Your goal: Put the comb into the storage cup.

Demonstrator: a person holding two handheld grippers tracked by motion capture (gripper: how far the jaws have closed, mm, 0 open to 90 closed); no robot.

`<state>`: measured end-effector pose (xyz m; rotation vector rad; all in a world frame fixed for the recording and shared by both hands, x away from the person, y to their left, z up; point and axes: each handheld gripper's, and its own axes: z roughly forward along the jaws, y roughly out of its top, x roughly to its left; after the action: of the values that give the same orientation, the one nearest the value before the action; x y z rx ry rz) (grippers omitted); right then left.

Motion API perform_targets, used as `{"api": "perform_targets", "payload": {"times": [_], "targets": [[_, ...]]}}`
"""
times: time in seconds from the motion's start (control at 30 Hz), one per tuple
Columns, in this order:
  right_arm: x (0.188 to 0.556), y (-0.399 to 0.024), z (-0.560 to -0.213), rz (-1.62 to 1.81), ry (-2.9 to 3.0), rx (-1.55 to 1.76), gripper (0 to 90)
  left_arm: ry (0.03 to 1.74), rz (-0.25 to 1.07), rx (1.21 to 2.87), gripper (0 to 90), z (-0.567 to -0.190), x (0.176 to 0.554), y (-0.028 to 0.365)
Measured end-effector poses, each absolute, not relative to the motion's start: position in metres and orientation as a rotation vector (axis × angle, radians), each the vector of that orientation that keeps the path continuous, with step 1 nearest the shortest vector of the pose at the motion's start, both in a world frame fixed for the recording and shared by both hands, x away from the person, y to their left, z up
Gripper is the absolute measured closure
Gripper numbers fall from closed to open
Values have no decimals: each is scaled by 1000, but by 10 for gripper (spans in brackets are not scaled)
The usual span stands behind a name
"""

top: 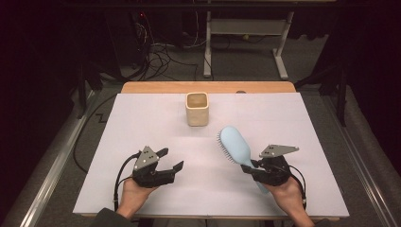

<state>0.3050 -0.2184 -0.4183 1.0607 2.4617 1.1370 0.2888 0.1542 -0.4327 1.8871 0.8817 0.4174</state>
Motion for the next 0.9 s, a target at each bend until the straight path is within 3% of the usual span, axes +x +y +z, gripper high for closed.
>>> {"api": "perform_targets", "payload": {"times": [0.9], "targets": [[307,-207,-418,1153,2476,1038,702,799,315,1889,268,-427,300,113]]}}
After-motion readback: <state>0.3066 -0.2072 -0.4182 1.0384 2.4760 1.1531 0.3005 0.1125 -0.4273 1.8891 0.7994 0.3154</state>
